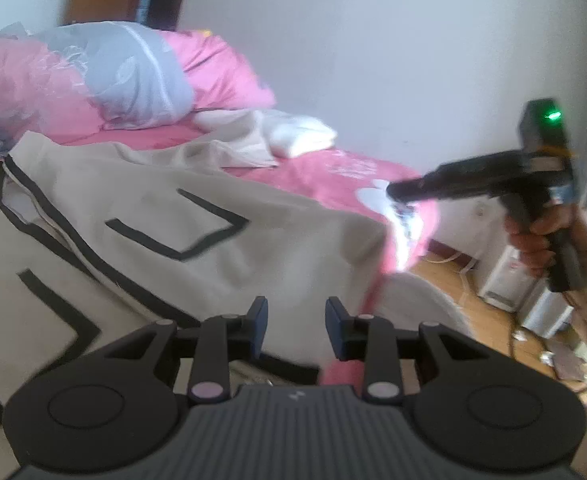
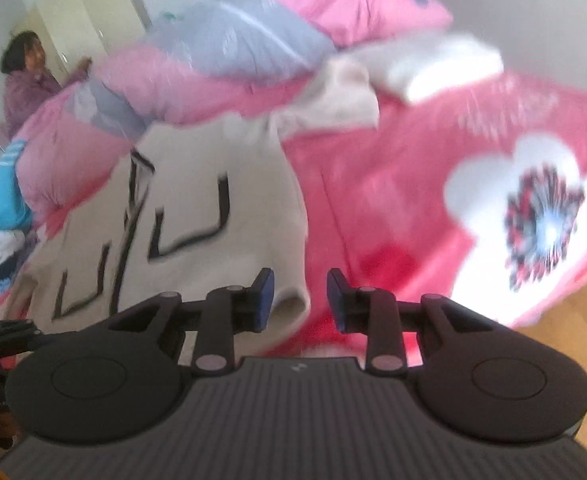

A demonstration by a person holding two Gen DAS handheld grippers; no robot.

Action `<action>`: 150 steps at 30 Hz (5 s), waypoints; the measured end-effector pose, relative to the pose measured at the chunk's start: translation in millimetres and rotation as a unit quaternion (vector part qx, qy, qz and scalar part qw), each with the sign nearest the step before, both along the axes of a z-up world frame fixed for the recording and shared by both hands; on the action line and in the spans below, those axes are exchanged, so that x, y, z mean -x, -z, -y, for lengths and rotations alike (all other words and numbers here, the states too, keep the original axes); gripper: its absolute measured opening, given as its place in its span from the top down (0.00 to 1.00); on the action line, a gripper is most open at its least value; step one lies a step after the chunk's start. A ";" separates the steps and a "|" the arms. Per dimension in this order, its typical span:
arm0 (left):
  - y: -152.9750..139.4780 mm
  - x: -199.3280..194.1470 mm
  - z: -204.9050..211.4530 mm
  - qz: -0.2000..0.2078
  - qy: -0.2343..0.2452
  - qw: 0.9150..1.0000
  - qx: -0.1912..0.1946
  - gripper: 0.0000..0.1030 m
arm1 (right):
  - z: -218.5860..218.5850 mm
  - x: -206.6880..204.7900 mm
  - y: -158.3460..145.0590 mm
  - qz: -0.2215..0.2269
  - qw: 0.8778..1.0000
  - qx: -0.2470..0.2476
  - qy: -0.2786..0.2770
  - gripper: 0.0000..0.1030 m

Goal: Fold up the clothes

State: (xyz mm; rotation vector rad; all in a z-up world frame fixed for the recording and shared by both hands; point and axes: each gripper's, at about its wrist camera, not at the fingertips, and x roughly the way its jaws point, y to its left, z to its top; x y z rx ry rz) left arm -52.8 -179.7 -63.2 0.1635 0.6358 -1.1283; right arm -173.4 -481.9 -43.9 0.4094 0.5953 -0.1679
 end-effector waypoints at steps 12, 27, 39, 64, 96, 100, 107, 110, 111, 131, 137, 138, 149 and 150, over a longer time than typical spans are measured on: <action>42.0 -21.7 26.7 -0.028 -0.021 0.999 -0.038 0.67 | -44.9 -103.7 60.7 -0.062 0.975 0.174 -0.120 0.81; 49.1 -23.6 22.5 -0.032 -0.016 0.999 -0.019 0.65 | 5.1 -112.5 49.6 -0.076 0.989 0.104 -0.076 0.84; 50.8 -22.0 20.3 -0.038 -0.027 0.999 -0.010 0.64 | -5.2 -212.8 72.7 -0.108 0.965 0.212 -0.112 0.85; 14.4 -16.7 9.4 0.036 -0.028 0.999 -0.006 0.51 | 16.7 -308.3 17.3 -0.082 0.980 0.150 -0.102 0.84; 62.9 -79.0 -2.0 -0.061 -0.078 0.994 0.054 0.58 | -134.0 -559.1 79.0 -0.022 0.982 0.058 -0.178 0.83; 62.4 -77.8 0.8 -0.062 -0.077 0.994 0.056 0.58 | -144.3 -565.9 91.0 -0.020 0.983 0.085 -0.164 0.81; 63.7 -77.3 1.8 -0.063 -0.077 0.993 0.060 0.58 | -134.9 -537.1 52.1 0.023 0.984 0.070 -0.161 0.81; 64.1 -77.2 2.9 -0.064 -0.077 0.993 0.060 0.58 | -143.7 -537.3 58.3 0.005 0.979 0.084 -0.184 0.81; 63.9 -77.1 3.2 -0.064 -0.077 0.993 0.060 0.58 | -147.7 -539.0 63.7 -0.005 0.977 0.091 -0.191 0.80; 60.7 -78.1 4.7 -0.062 -0.082 0.993 0.058 0.58 | -43.9 -368.7 58.2 -0.120 0.965 0.078 -0.219 0.73; 53.4 -63.2 6.7 -0.023 -0.091 0.994 0.049 0.50 | -49.8 -340.6 49.6 -0.092 0.974 0.083 -0.189 0.72; 52.9 -60.6 7.8 -0.018 -0.091 0.995 0.047 0.50 | -55.1 -336.7 42.3 -0.079 0.975 0.076 -0.195 0.72; 50.9 -52.9 -6.6 -0.031 -0.113 0.990 0.079 0.50 | -169.7 -378.4 37.1 -0.074 0.941 0.131 -0.303 0.61; 50.4 -52.5 -9.6 -0.032 -0.116 0.989 0.082 0.49 | -177.6 -382.8 43.3 -0.081 0.938 0.144 -0.306 0.59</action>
